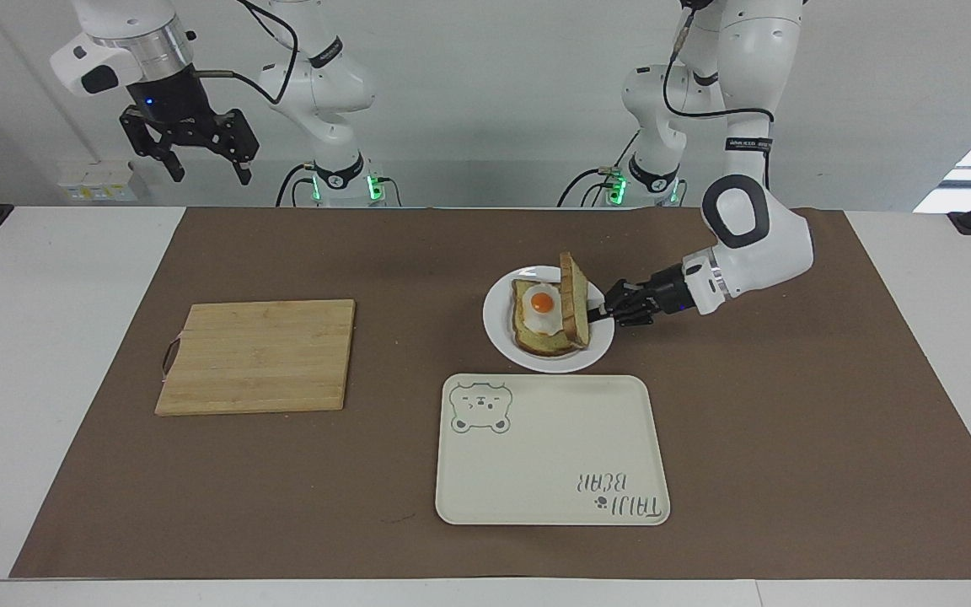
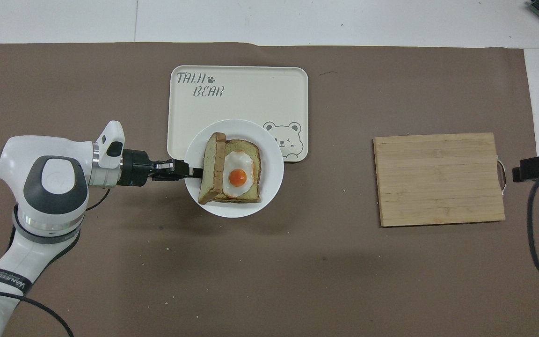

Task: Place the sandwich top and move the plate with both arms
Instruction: 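Slide the white plate with the left gripper onto the cream tray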

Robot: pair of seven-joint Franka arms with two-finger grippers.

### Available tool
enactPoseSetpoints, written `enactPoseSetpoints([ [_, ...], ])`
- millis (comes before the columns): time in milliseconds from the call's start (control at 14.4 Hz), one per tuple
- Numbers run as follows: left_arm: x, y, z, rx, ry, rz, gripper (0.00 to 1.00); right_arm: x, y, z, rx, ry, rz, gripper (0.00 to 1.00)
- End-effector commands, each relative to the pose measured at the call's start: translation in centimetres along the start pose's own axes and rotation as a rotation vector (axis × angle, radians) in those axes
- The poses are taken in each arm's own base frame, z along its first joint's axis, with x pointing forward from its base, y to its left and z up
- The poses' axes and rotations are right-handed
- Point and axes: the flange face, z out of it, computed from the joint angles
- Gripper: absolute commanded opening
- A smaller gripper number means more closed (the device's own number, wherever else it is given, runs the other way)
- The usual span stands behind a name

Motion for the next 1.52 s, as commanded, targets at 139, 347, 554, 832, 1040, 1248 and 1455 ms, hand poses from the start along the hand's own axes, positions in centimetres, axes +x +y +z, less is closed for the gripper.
enactPoseSetpoints([
  [139, 7.4, -1.2, -0.8, 0.008, 0.007, 0.004, 0.00, -0.4, 0.1, 0.0, 0.011, 0.004, -0.023, 1.00],
  [347, 10.6, -3.2, 0.8, 0.016, 0.015, 0.006, 0.00, -0.4, 0.1, 0.0, 0.011, 0.004, -0.023, 1.00],
  [554, 13.5, -3.8, 1.3, 0.010, 0.038, 0.023, 0.00, -0.4, 0.1, 0.0, 0.011, 0.004, -0.023, 1.00],
  [832, 14.1, -4.9, 2.5, 0.032, 0.062, 0.010, 0.00, -0.4, 0.1, 0.1, 0.011, 0.003, -0.023, 1.00],
  [1040, 14.4, -5.7, 4.0, 0.057, 0.093, -0.001, 0.00, -0.4, 0.1, 0.1, 0.011, 0.003, -0.021, 1.00],
  [1248, 15.3, -7.0, 5.2, 0.058, 0.090, -0.026, 0.00, -0.4, 0.1, 0.1, 0.011, 0.004, -0.023, 1.00],
  [1455, 15.1, -7.2, 5.9, 0.061, 0.080, -0.025, 0.00, -0.4, 0.1, 0.1, 0.011, 0.006, -0.023, 1.00],
])
